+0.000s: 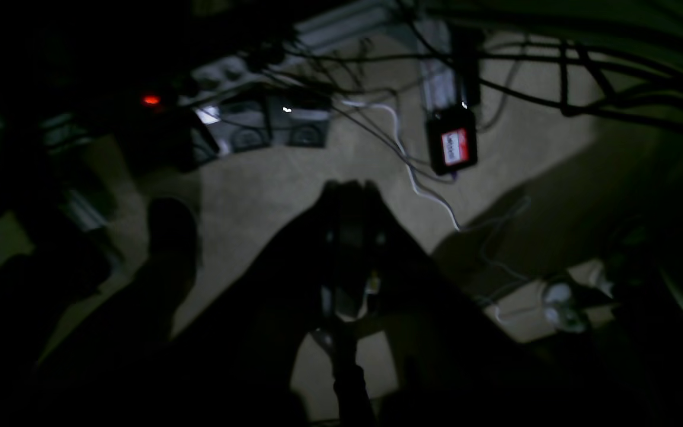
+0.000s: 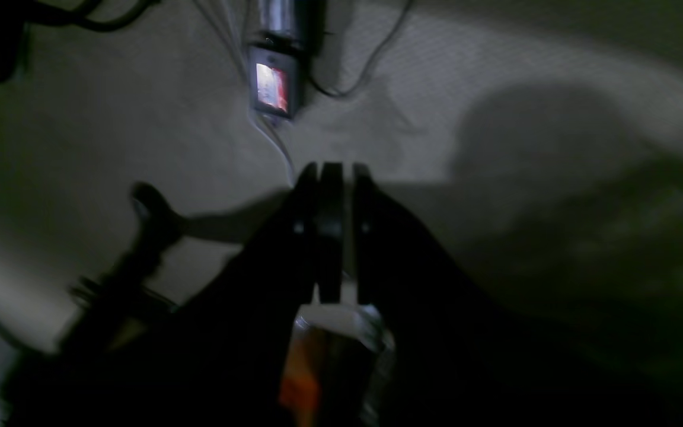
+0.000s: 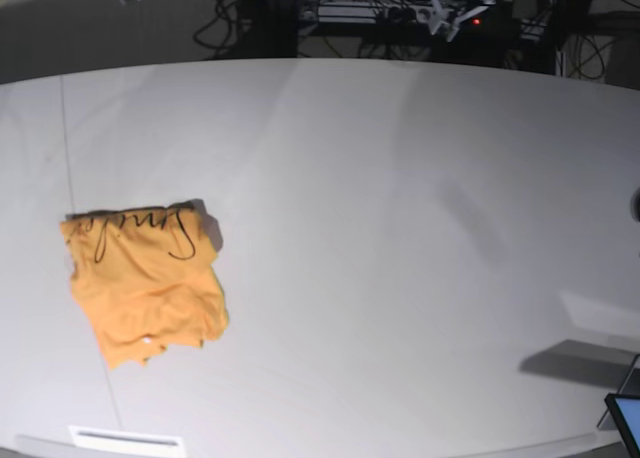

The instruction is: Fold the T-shirt properly

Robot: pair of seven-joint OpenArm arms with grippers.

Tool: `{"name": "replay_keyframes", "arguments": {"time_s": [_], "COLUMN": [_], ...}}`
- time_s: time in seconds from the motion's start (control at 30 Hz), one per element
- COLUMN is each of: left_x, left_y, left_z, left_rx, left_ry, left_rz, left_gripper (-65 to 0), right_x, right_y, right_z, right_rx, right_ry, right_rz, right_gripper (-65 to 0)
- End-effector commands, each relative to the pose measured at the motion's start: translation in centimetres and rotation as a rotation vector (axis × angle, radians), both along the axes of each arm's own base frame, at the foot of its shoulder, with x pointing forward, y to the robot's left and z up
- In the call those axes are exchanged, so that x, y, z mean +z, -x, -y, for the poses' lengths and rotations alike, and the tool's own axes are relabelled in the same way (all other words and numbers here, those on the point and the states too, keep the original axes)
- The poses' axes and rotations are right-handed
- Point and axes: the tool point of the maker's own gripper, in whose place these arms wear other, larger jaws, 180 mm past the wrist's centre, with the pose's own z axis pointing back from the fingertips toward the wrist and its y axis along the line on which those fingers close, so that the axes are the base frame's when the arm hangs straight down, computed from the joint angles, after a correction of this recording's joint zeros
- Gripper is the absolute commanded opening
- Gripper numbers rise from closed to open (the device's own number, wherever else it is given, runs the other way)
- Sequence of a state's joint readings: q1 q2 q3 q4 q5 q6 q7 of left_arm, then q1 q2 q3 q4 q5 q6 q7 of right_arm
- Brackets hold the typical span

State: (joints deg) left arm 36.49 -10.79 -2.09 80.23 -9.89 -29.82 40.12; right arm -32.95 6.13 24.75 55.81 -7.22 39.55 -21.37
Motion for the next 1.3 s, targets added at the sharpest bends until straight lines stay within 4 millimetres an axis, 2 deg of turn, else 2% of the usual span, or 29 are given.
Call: {"name": "replay_keyframes", "arguments": {"time_s": [0.0,0.17,0.43,0.67,0.77,0.87,1.0,1.07,1.27], "left_x": [-0.6,-4.4,-7.9,-9.8,-10.4,-11.1,-11.4,-11.5,-11.7], "left_y": [0.6,0.8,2.0,0.5,0.5,0.4,0.6,0.0,-0.1], "left_z": [0.1,1.9,3.8,4.8,6.9,6.3,6.7,6.4,5.7], "left_rx": [-0.01,0.008,0.064,0.157,0.086,0.063,0.071,0.072,0.097], "left_ry": [-0.002,0.03,0.082,0.076,0.11,0.034,0.002,-0.021,-0.085], "left_rz": [-0.012,-0.075,-0.127,-0.078,-0.073,-0.05,-0.035,-0.022,-0.004], "left_gripper": [-65.0,-65.0,-65.0,-65.0,-65.0,-65.0,-65.0,-65.0,-65.0], "right_x": [-0.2,-2.5,-3.9,-5.1,-5.7,-6.1,-6.4,-6.6,-6.8], "right_y": [0.9,0.0,-0.4,-1.9,-2.5,-3.0,-3.5,-3.4,-4.1], "right_z": [0.2,-0.2,-2.4,-4.4,-5.8,-6.4,-8.5,-9.3,-10.4], "right_rx": [-0.008,-0.104,-0.134,-0.19,-0.107,-0.071,-0.083,-0.096,-0.105], "right_ry": [-0.009,-0.063,-0.12,-0.125,-0.107,-0.079,-0.093,-0.091,-0.076], "right_rz": [-0.017,-0.012,0.004,0.033,0.05,0.055,0.047,0.039,0.045], "right_gripper": [-61.7,-61.7,-61.7,-61.1,-61.1,-60.9,-60.9,-60.9,-60.9]}}
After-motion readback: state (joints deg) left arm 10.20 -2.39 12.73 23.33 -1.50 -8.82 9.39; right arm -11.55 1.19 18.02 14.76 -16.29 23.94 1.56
